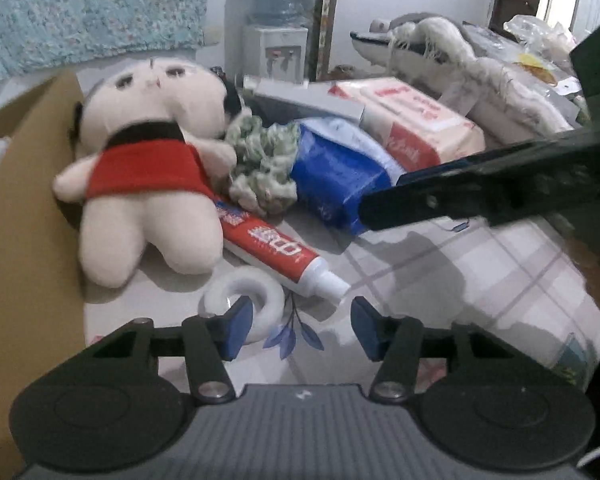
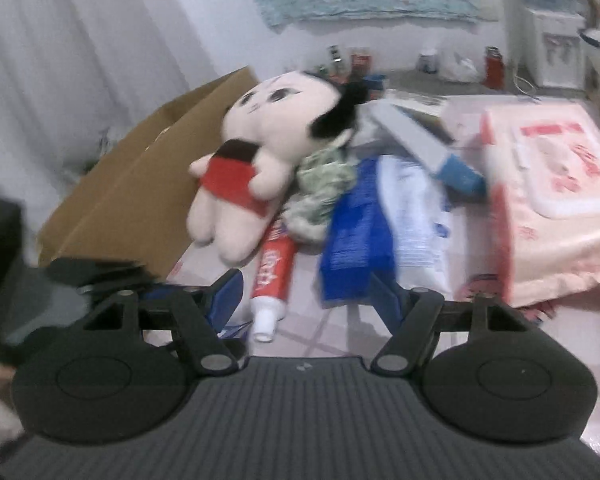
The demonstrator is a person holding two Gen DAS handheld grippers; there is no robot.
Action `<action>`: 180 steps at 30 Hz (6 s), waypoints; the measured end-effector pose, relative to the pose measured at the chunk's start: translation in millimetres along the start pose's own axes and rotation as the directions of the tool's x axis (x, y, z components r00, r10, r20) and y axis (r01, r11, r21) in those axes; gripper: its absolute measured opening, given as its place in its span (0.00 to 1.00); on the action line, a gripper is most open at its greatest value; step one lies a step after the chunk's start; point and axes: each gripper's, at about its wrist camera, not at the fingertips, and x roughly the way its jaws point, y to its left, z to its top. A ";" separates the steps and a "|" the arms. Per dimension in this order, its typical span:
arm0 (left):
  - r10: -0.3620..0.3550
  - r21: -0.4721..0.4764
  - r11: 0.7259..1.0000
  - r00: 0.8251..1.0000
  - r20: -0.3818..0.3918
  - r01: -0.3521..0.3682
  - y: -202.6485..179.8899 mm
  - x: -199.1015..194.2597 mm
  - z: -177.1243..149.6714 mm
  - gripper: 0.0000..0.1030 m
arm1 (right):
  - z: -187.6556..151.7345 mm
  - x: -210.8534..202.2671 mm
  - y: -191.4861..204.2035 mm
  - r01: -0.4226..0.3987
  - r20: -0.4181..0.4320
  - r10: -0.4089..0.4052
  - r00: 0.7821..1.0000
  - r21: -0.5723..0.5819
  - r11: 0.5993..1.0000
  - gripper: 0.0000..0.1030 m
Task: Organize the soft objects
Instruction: 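Grasp the white tape roll with the left gripper while the right gripper grasps the red toothpaste tube, then carry the tape roll with the left gripper while the right gripper carries the toothpaste toward the box, then lay the toothpaste in the box with the right gripper while the left gripper drops the tape roll in, then withdraw both grippers from the box back toward the pile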
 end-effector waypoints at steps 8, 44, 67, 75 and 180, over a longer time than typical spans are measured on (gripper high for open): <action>-0.029 0.030 0.999 0.999 0.015 0.029 4.5 15.8 -5.6 0.31 | 2.4 27.4 14.2 -0.032 -0.095 0.032 0.995 0.003 0.999 0.65; -0.046 -0.066 0.996 0.992 0.116 0.054 11.1 -115.2 -74.7 0.14 | -64.3 -66.6 62.7 -0.046 0.014 0.045 0.999 0.175 0.983 0.26; -0.086 -0.169 0.979 0.984 0.157 0.112 45.3 -151.6 -99.9 0.15 | -47.2 -22.0 91.4 -0.006 -0.245 -0.088 0.965 -0.358 0.934 0.43; -0.085 -0.171 0.979 0.987 0.134 0.107 50.6 -141.2 -99.2 0.15 | -46.4 5.9 133.7 -0.171 -0.412 -0.121 0.903 -0.604 0.778 0.74; 0.060 0.157 0.985 0.997 0.040 -0.065 6.7 -106.8 42.3 0.36 | 59.7 -55.3 29.1 0.157 0.109 -0.142 0.984 -0.142 0.977 0.43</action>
